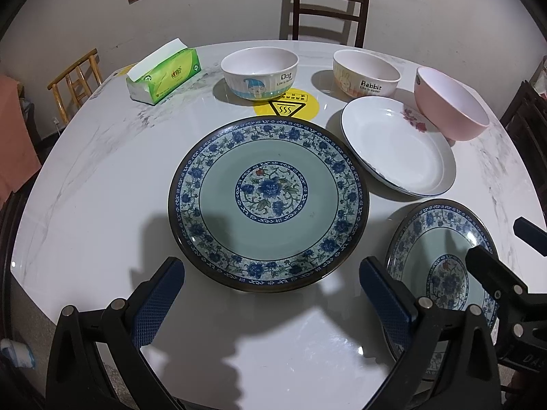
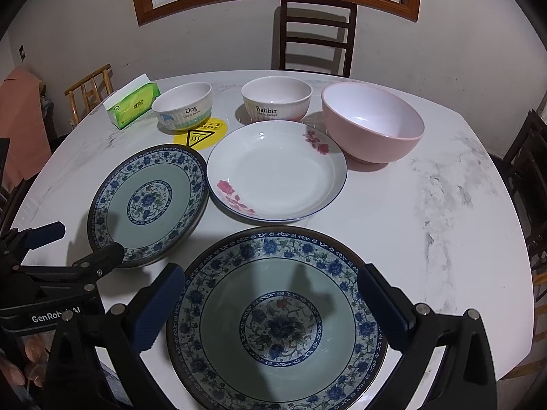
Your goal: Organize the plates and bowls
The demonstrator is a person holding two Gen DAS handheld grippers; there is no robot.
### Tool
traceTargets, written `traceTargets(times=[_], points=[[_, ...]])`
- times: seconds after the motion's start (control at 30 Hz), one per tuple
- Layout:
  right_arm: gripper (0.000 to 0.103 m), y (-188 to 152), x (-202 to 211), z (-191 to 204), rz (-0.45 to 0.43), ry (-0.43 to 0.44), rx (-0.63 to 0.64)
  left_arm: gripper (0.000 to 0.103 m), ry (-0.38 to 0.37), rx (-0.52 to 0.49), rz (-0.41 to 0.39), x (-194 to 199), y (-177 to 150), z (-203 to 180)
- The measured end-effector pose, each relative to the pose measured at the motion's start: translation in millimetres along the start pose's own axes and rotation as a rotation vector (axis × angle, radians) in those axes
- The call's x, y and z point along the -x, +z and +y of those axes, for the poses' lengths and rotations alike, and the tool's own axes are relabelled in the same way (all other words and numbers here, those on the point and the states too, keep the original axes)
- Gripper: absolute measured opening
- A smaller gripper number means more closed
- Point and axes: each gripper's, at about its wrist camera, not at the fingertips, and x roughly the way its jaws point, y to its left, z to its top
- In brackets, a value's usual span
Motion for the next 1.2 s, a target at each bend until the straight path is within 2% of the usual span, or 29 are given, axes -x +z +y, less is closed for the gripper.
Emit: traceTargets(times=[1.2], points=[[0.103,0.3,0.1,2.5,0.006,0.017,0.000,0.100,-0.001,-0.015,0.007,-4.2,-4.8,-6.8]])
